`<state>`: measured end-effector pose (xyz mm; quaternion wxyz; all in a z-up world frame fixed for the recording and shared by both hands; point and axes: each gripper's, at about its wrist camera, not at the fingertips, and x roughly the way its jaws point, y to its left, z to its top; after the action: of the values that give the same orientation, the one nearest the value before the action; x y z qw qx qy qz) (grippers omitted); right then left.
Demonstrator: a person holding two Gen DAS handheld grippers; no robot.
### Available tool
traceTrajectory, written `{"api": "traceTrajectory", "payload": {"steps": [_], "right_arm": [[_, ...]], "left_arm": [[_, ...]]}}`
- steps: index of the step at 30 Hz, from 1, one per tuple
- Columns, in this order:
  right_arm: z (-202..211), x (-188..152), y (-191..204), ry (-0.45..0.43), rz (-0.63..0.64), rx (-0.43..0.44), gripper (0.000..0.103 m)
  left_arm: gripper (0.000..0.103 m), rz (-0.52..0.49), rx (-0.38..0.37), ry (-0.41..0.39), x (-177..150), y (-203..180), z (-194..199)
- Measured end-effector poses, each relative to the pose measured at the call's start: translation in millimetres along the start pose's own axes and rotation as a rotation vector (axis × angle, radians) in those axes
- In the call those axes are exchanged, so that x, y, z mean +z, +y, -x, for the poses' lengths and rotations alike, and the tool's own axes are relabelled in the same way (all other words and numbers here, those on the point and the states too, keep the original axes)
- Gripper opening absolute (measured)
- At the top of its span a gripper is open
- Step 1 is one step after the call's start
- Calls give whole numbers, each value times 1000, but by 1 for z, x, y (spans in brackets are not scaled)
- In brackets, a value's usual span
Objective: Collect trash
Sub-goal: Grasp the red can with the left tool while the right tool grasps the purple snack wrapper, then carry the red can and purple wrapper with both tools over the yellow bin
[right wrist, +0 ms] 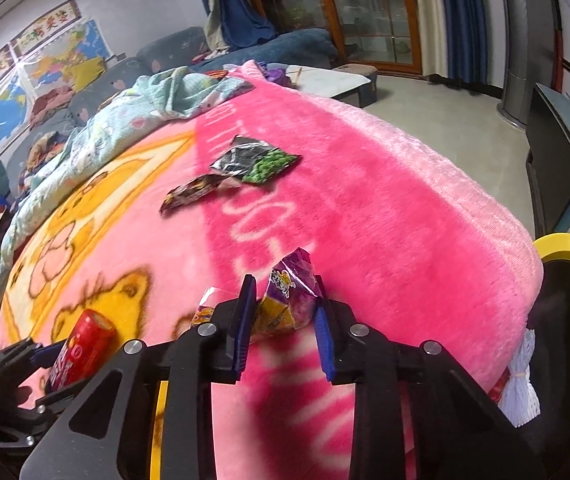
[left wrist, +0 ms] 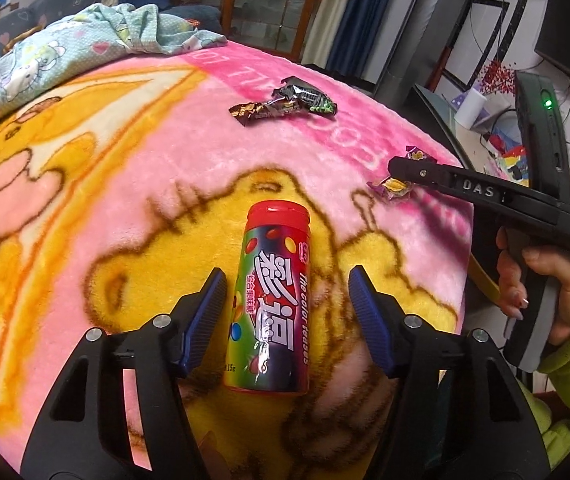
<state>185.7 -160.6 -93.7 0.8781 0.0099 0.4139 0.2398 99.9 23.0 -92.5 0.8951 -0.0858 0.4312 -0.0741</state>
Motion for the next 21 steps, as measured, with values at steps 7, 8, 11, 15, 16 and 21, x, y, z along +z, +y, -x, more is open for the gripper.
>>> {"api": "traceTrajectory", "payload": {"steps": [7,8,11,15,16,21], "right_arm": [[14,-3,7,-13,41,14,25],[18,-2,6,-17,46,12,25],[26,-2,4,-29,60,5,25],[37,0,-2,-45,64,-9,25],[38,0,-3,-48,64,-11,25],[51,2,-15,-65,53,-25,25]], "left_arm": [[27,-24,54,9,0,-4,-3],[27,-25,52,9,0,-4,-3],[27,-26,39,0,0,-4,0],[27,-41,19,-41,5,-11,8],[27,-43,12,-49,6,-13,10],[27,-36,-31,-88,17,-24,18]]}}
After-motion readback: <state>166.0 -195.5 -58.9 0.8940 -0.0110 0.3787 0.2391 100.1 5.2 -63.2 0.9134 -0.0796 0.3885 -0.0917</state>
